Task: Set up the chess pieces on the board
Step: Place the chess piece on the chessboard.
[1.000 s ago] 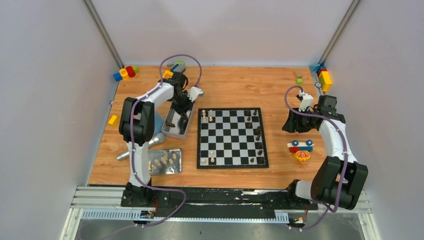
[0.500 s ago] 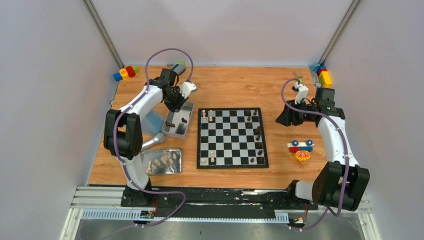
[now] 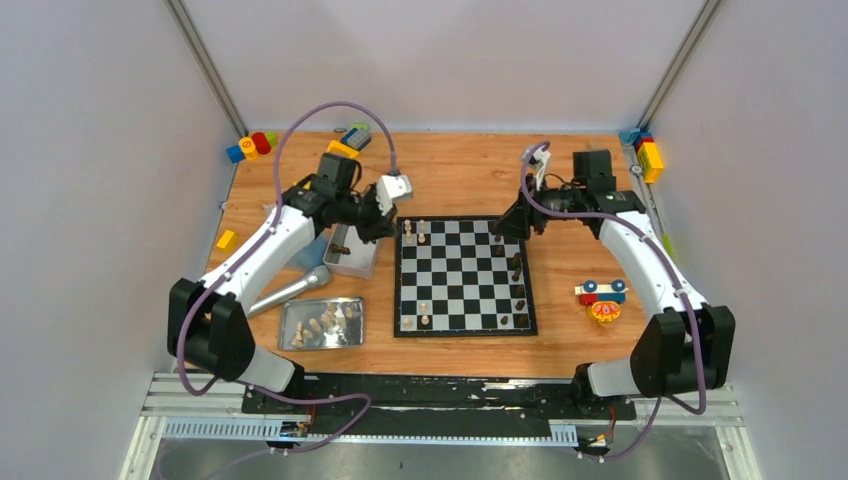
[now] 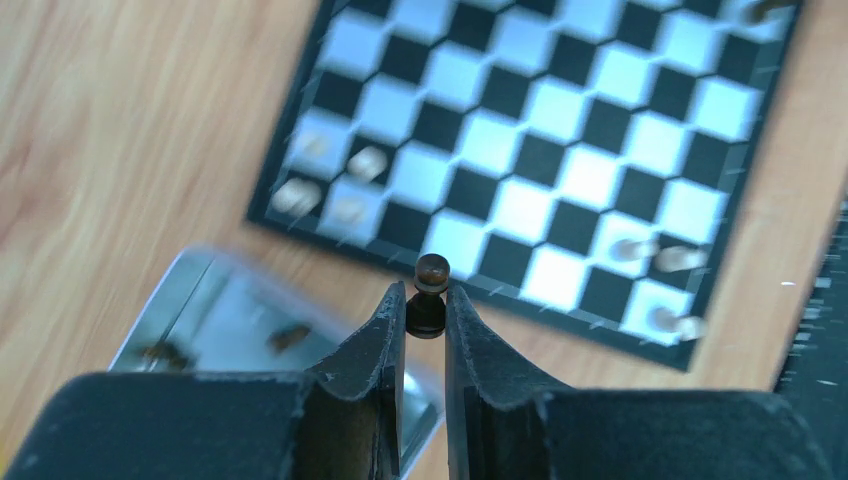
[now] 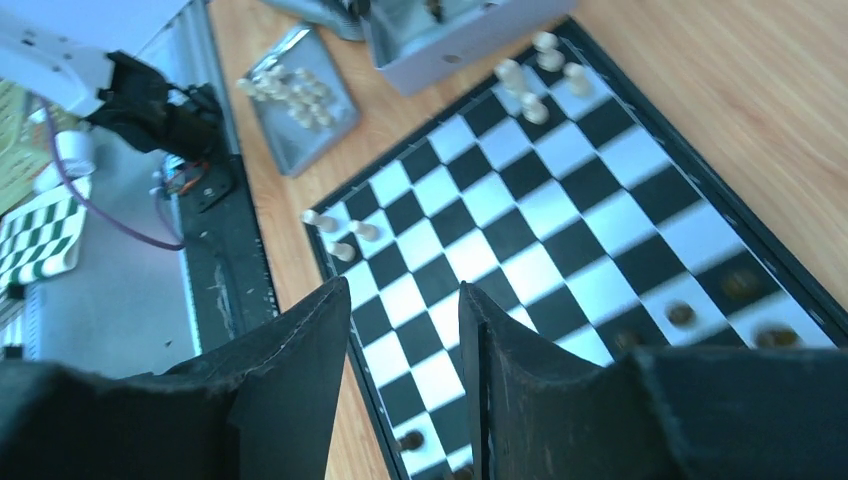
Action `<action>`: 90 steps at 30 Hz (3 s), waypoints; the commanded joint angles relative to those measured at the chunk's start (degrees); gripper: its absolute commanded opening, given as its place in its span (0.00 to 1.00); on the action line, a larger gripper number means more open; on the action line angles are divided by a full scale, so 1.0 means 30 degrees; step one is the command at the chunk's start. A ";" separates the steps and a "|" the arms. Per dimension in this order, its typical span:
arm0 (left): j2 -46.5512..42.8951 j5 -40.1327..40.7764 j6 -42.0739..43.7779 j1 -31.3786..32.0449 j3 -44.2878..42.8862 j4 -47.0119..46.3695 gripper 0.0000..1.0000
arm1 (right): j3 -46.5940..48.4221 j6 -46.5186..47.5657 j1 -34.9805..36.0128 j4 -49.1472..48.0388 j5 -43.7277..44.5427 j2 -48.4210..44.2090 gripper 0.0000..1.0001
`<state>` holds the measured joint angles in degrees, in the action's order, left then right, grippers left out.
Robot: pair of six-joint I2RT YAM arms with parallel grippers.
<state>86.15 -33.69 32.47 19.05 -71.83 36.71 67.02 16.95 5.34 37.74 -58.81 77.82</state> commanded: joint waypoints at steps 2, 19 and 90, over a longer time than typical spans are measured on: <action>-0.2214 -0.2907 -0.0967 0.3705 0.1474 -0.2705 0.13 | 0.0876 -0.1175 0.2348 -0.2973 -0.2573 0.1525 0.45; -0.1122 -0.1476 -0.2606 0.6555 0.0061 -0.3623 0.12 | 0.1074 -0.2154 0.5814 -0.4054 -0.2505 0.3736 0.48; -0.5434 0.1039 -0.3416 0.3212 0.3179 -0.2979 0.77 | 0.3300 0.1832 0.5693 0.5171 1.4795 0.5484 0.00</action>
<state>71.42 -30.63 23.38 28.97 -62.81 27.24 72.88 21.80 22.39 50.24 -19.16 91.35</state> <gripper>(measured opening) 0.758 0.110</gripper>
